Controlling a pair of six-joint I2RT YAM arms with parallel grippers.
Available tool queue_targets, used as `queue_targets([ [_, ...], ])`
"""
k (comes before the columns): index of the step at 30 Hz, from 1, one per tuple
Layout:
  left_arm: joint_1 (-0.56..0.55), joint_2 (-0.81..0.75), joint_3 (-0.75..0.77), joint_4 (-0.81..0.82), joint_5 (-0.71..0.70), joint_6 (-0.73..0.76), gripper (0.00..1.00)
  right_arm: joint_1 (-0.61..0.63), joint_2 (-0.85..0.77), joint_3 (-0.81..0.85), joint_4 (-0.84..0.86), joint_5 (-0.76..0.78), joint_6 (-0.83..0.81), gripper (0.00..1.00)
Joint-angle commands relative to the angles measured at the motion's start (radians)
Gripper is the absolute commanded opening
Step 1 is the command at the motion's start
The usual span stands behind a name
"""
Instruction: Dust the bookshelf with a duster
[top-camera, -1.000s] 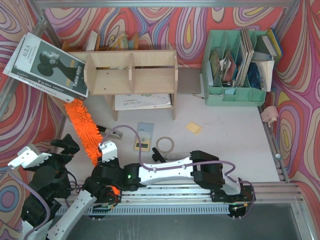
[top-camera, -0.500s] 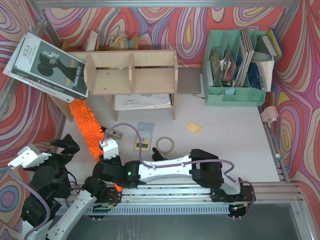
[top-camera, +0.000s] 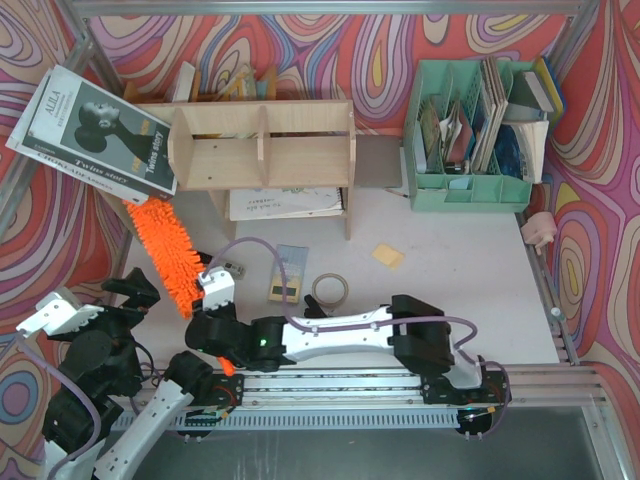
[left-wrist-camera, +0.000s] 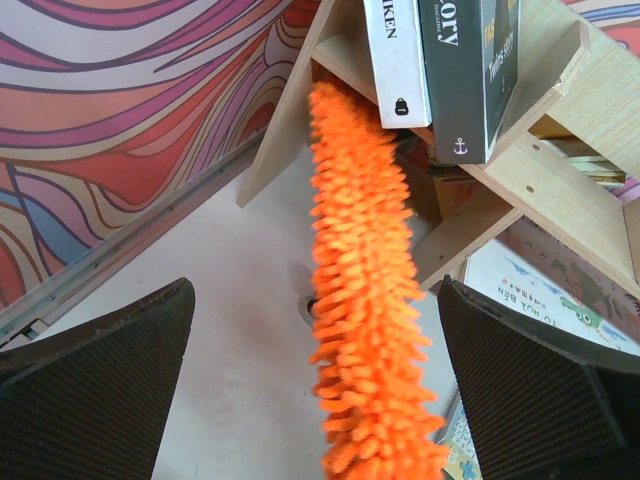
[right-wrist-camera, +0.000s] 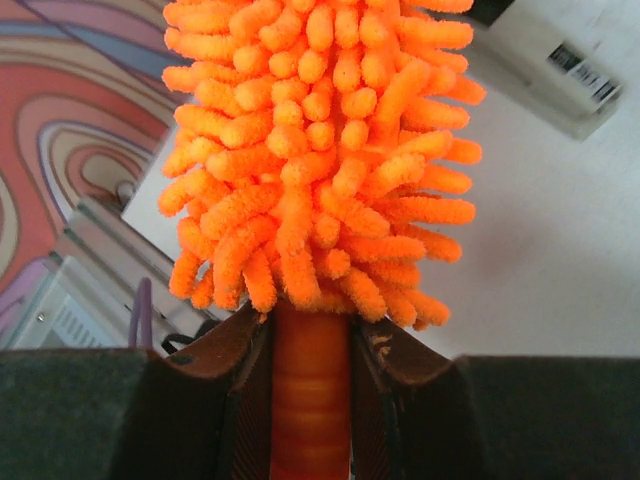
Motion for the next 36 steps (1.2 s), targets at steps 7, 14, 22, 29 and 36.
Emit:
queue_targets([
  [7,0.006,-0.001,-0.016,0.004,-0.014,0.002,0.98,-0.050,0.154,0.146,-0.161,-0.158,0.123,0.00],
  [14,0.006,0.006,-0.016,0.005,-0.010,0.003,0.98,-0.058,0.070,0.144,-0.051,-0.045,0.013,0.00],
  [22,0.006,0.006,-0.017,0.006,-0.012,0.003,0.98,-0.058,0.000,0.139,0.046,0.045,-0.084,0.00],
  [29,0.005,0.004,-0.017,0.007,-0.011,0.006,0.98,-0.058,0.083,0.139,-0.032,0.000,-0.010,0.00],
  [36,0.006,-0.002,-0.017,0.007,-0.012,0.006,0.98,-0.060,0.211,0.178,-0.147,-0.094,0.054,0.00],
])
